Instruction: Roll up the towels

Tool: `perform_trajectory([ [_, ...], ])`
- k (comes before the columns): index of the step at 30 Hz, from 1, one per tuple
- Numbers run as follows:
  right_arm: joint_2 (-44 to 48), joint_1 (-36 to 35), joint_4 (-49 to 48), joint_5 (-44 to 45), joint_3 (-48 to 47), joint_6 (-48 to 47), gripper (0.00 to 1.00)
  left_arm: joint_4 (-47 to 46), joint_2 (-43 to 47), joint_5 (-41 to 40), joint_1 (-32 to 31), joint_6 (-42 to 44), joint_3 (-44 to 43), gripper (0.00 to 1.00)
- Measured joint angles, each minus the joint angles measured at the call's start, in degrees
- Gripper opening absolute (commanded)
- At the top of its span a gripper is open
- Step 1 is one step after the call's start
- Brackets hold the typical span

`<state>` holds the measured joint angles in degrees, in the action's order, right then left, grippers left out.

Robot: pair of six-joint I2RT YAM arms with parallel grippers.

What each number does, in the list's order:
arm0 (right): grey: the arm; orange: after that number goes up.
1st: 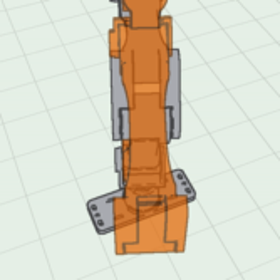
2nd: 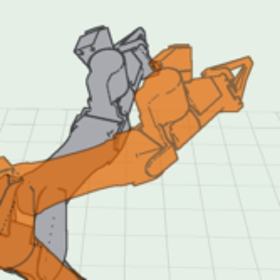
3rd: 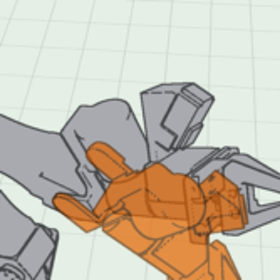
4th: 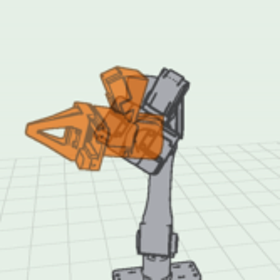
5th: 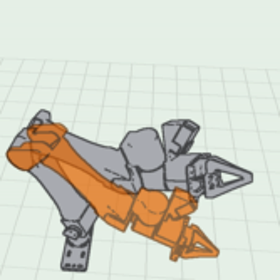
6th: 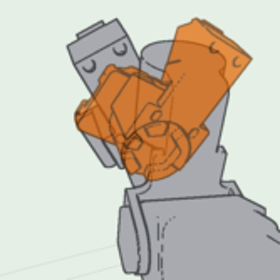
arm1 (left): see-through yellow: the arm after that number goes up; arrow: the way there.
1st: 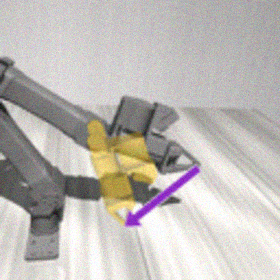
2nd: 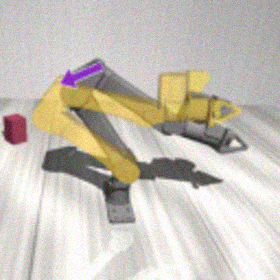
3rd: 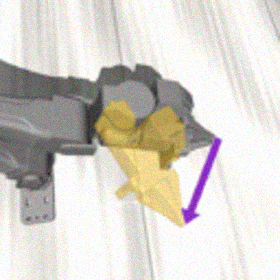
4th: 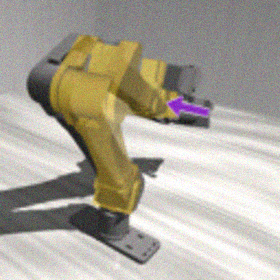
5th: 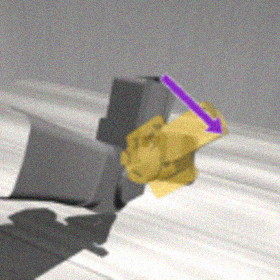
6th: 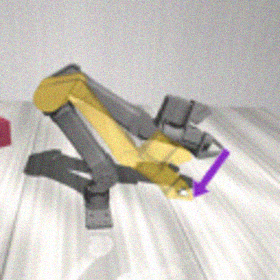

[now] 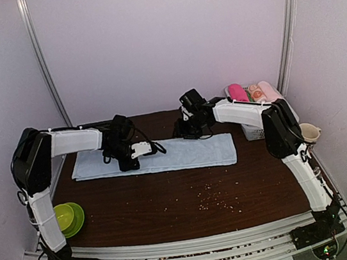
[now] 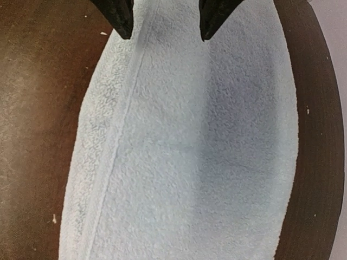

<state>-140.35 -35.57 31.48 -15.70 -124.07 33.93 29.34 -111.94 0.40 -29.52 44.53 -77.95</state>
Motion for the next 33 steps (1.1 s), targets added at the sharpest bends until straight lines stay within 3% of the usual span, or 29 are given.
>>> perform_trajectory([
  [14,0.00,1.49,-5.31,-2.51,3.74,3.80,0.51,-6.99,-3.13,-6.60,-1.77,4.59,1.46,0.39],
  [33,0.00,1.86,-6.56,-3.61,4.35,4.48,0.48,-5.14,-0.76,-2.93,-2.10,6.16,2.05,0.34],
])
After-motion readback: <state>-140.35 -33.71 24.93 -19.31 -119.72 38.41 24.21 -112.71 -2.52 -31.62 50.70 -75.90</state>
